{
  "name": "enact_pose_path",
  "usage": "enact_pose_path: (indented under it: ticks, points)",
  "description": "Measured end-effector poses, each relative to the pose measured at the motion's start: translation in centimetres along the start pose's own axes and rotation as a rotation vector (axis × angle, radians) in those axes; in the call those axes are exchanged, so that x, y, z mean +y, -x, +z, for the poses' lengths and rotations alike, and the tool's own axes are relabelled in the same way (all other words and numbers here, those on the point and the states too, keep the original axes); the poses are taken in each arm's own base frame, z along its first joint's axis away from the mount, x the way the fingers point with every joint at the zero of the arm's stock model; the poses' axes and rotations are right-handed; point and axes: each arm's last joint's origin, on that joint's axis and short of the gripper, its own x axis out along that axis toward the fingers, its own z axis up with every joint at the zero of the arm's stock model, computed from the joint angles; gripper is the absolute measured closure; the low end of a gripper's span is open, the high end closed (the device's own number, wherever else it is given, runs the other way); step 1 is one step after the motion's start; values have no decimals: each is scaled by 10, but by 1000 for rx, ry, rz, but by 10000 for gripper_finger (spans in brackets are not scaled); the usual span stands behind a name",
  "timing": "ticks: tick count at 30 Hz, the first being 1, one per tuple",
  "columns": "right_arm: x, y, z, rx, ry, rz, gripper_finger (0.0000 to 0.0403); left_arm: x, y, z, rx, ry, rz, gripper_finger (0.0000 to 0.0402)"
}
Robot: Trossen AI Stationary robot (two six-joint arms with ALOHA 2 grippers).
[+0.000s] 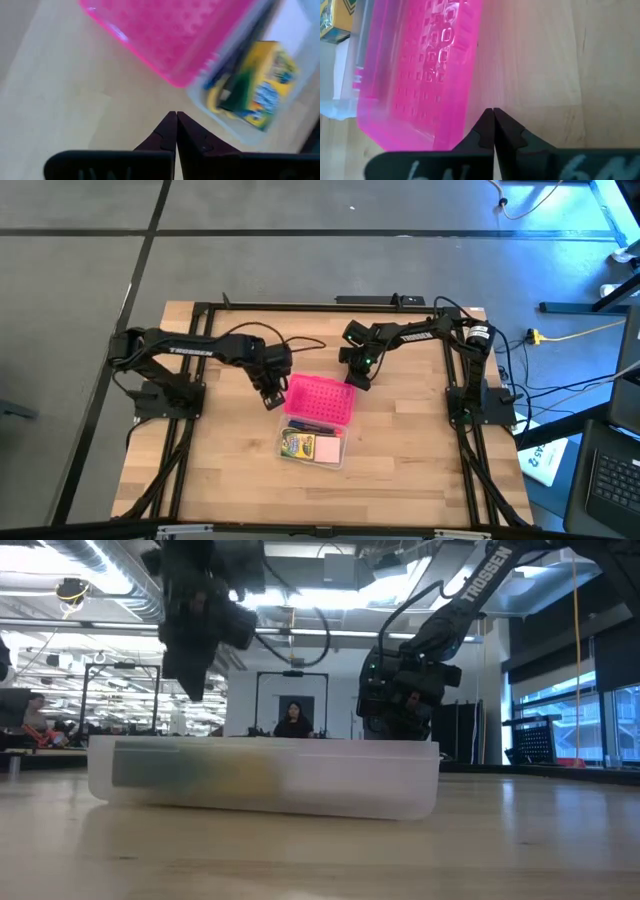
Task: Pack school essentials
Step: Close the cover of the school supply organizer
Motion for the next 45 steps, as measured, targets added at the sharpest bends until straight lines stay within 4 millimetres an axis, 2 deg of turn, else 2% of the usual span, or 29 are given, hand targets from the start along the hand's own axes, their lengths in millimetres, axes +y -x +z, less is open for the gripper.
enact_pose_path:
  ticks: [8, 20, 26, 32, 45]
  points:
    - [0, 0, 0, 0, 4, -1, 402, -23, -1, -13, 12, 73, -17, 394]
    - [0, 0, 0, -1, 27, -2, 402, -34, -5, -20, 36, 302, -10, 307]
    - [0, 0, 0, -1, 27, -2, 402, -46, -18, -25, 13, 381, 55, 307]
    - [0, 0, 0, 4, 20, -1, 402, -60, -40, -29, 32, 345, 79, 307]
    - [0, 0, -1, 6, 19, -2, 402, -63, -65, -27, 32, 321, 146, 307]
